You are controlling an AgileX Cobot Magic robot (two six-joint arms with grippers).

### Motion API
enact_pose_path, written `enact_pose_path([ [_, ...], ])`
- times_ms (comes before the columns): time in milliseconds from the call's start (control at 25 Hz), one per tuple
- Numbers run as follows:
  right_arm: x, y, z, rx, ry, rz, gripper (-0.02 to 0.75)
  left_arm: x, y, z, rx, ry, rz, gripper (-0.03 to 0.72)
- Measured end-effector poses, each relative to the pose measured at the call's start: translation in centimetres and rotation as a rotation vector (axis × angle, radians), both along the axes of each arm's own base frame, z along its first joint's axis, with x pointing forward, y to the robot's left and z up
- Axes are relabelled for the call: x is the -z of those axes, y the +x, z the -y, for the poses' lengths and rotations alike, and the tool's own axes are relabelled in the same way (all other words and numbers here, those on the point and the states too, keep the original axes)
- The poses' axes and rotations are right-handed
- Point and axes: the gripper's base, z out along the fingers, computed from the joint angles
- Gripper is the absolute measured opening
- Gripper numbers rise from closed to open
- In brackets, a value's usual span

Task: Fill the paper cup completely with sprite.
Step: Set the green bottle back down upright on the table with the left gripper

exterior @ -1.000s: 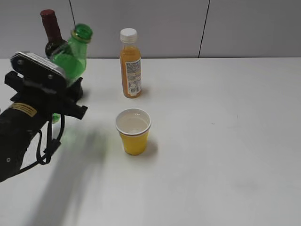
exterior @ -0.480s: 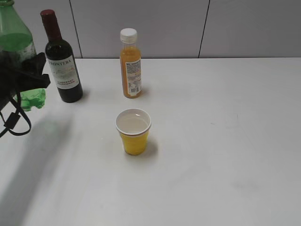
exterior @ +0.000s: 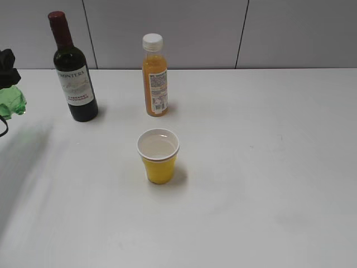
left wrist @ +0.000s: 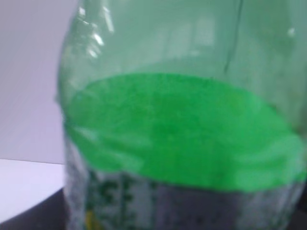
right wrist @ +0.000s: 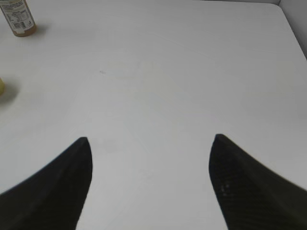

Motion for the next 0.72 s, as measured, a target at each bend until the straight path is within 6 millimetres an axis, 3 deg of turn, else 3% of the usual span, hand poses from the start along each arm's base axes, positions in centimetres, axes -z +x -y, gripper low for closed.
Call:
enact_pose_path([
  [320,0.0,0.0,0.0,0.000,0.000,0.000,0.585,2.4,3.7,-0.4,0.017,0.009,-0.015,0.463],
  [720,0.0,0.0,0.0,0.000,0.000,0.000,0.585,5.8,5.7,-0.5,0.018,0.007,-0.067,0.463],
])
